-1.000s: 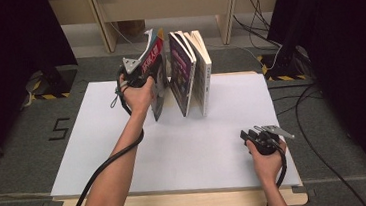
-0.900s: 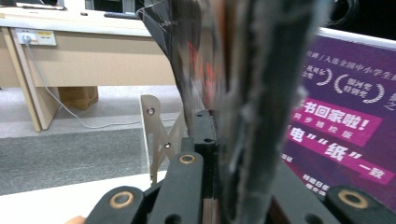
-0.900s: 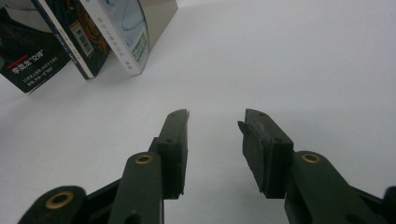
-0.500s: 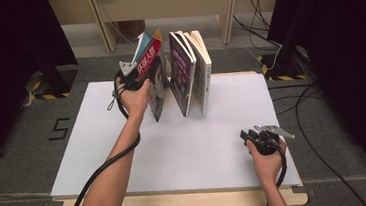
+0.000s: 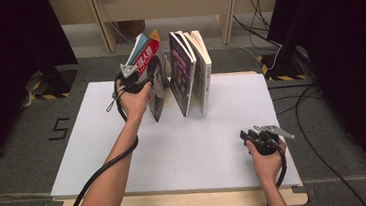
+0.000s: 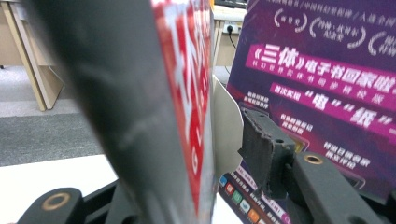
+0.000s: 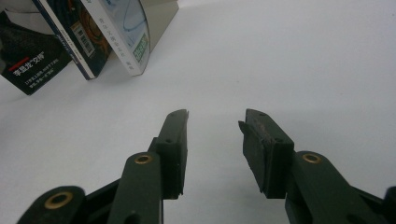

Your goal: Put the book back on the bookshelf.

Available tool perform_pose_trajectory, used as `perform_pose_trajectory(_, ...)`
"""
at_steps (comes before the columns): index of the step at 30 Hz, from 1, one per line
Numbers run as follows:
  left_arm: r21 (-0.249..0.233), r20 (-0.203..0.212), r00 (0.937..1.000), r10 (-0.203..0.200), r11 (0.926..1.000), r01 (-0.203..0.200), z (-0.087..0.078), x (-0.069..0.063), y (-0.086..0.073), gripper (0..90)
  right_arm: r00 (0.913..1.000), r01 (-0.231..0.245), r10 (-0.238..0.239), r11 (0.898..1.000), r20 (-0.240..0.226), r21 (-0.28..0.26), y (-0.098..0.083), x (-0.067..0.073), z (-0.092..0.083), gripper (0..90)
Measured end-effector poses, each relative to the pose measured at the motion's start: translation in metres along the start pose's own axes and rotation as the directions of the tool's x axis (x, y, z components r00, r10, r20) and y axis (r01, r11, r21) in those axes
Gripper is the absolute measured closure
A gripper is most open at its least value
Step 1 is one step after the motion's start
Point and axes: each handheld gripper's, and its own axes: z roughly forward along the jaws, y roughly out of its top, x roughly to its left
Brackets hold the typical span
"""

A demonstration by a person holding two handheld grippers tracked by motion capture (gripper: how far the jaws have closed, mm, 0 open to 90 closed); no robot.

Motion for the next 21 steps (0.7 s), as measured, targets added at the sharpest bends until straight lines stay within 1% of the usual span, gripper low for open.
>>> perform_pose_trajectory(2,0.0,-0.005,1.0,-0.003,1.0,0.003,-0.001,0.001,-0.001,57.4,1.0,0.002,-0.002,1.0,-0.001,0.0,0.0,0.0,0.0,60.8)
perform_pose_trajectory(6,0.002,0.0,1.0,0.008,1.0,-0.008,-0.004,0.004,-0.002,52.3,1.0,-0.007,0.007,1.0,-0.003,0.004,0.0,0.001,0.0,60.8)
perform_pose_trajectory(8,0.0,-0.006,1.0,0.007,1.0,-0.007,-0.005,0.005,-0.002,50.5,1.0,0.004,-0.004,1.0,-0.004,0.005,-0.001,0.0,0.001,60.7)
perform_pose_trajectory(9,0.004,-0.008,1.0,0.006,1.0,-0.006,-0.006,0.006,-0.002,49.7,1.0,0.0,0.0,1.0,-0.004,0.008,-0.001,0.0,0.001,60.7)
perform_pose_trajectory(14,0.021,-0.019,0.9997,0.013,0.9997,-0.013,-0.008,0.008,-0.002,46.2,1.0,0.006,-0.006,1.0,-0.006,0.005,-0.001,0.001,0.001,60.7)
perform_pose_trajectory(21,0.042,-0.03,0.9994,0.018,0.999,-0.016,-0.01,0.012,-0.004,44.1,1.0,0.005,-0.005,1.0,-0.007,0.008,-0.001,0.001,0.001,60.5)
